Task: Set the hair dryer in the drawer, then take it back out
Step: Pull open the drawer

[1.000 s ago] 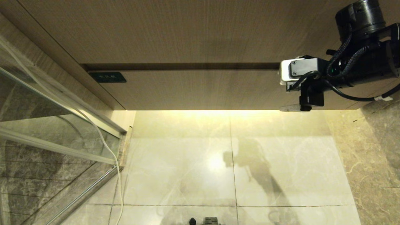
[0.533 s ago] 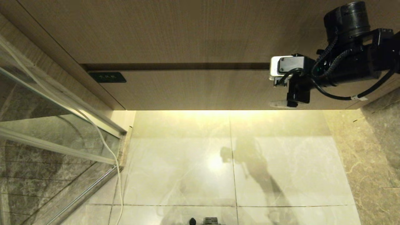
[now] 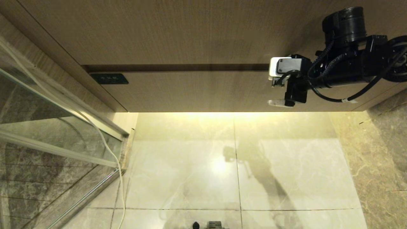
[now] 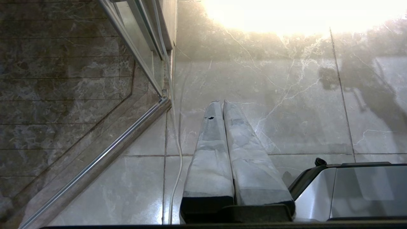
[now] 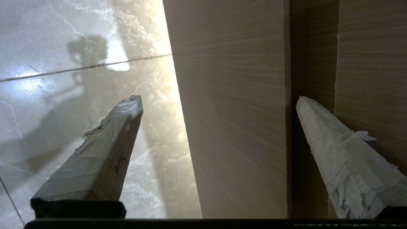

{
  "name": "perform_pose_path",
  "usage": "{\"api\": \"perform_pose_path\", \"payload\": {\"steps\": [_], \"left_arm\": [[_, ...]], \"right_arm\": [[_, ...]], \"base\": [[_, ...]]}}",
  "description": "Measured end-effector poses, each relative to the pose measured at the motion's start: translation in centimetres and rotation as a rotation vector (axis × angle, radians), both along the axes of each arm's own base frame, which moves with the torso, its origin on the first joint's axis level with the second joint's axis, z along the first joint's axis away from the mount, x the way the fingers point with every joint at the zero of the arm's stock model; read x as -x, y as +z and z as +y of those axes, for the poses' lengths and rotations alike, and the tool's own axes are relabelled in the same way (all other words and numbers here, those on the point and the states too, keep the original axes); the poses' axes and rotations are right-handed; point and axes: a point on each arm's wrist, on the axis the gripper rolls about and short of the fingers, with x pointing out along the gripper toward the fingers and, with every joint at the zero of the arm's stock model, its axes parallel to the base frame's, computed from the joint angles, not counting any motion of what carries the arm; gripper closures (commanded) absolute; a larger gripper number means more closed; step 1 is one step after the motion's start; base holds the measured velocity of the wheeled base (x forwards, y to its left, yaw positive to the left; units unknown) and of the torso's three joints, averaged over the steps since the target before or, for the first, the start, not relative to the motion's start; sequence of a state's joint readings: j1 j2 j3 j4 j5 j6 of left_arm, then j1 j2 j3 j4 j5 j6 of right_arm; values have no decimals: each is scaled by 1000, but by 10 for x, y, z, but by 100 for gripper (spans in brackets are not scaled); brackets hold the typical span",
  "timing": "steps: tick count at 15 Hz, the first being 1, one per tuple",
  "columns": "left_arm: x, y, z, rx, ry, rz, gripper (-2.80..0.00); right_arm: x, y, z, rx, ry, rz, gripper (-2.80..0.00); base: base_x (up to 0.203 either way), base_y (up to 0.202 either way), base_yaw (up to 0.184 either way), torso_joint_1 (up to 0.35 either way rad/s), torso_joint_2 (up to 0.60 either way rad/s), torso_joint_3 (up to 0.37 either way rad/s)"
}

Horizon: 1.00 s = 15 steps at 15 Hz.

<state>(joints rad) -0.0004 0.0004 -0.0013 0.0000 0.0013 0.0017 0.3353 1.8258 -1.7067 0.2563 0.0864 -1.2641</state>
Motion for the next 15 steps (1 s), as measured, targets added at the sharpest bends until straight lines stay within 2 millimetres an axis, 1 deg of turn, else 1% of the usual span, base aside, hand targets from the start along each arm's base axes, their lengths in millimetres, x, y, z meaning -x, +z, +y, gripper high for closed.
{"api": "perform_pose_path", "payload": {"steps": [9, 11, 15], "left_arm": [[0, 0, 0, 0, 0, 0, 0], [0, 0, 0, 0, 0, 0, 0], [0, 0, 0, 0, 0, 0, 0]], "right_arm": [[-16, -7, 6, -51, -15, -18, -280], [-19, -12, 7, -45, -13, -4, -280], [-21, -23, 7, -33, -32, 80, -280]], "base": [[0, 0, 0, 0, 0, 0], [0, 0, 0, 0, 0, 0], [0, 0, 0, 0, 0, 0]]}}
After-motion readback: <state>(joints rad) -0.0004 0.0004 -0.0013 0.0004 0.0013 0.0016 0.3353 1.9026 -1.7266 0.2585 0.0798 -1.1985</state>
